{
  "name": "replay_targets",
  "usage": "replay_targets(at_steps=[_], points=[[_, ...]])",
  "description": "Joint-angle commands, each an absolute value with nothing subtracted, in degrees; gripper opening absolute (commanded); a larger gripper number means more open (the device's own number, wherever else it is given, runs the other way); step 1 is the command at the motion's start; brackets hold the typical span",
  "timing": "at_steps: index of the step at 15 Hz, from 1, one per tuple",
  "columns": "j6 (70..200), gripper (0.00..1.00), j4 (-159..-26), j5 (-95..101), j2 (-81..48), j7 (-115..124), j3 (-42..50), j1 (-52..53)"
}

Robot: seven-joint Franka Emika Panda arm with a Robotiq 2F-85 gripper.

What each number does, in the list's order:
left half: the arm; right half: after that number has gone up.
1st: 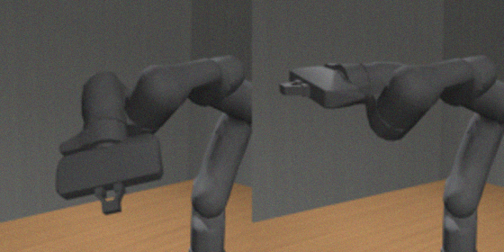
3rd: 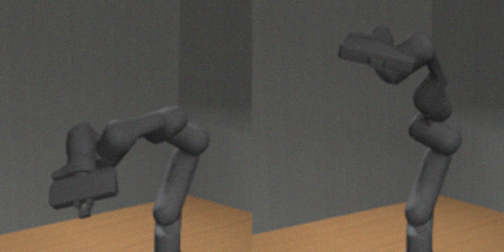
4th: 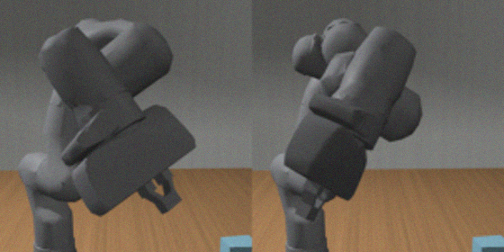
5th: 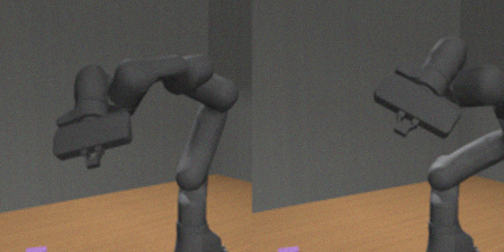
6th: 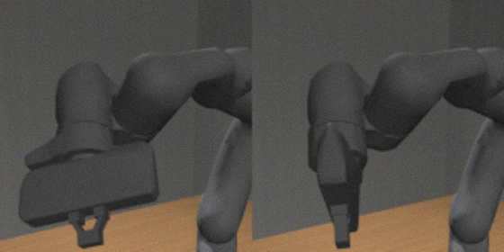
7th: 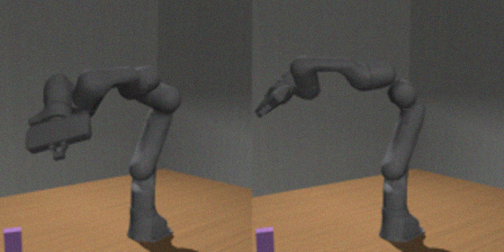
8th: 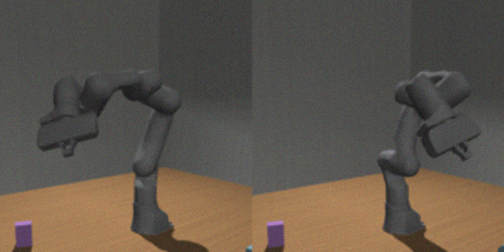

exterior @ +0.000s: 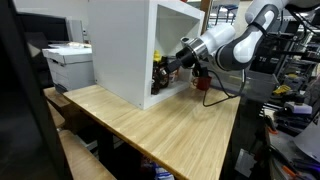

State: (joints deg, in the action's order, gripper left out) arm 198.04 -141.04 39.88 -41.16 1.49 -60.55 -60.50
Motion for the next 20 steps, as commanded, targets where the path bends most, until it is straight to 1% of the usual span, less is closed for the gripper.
replay_targets(at_steps=[1,11,15,20], points=[[198.05,1.0,-141.99,38.06,-43.36,0.56,-62.87,-61.98],[198.05,1.0,-142.3,37.99,-48.09,-0.32,-65.43,-63.88],[198.05,1.0,-142.01,32.72,-42.76,1.75,-65.16,-64.22],[198.02,1.0,-142.6,29.0,-44.73,0.87,-66.62,-64.37]])
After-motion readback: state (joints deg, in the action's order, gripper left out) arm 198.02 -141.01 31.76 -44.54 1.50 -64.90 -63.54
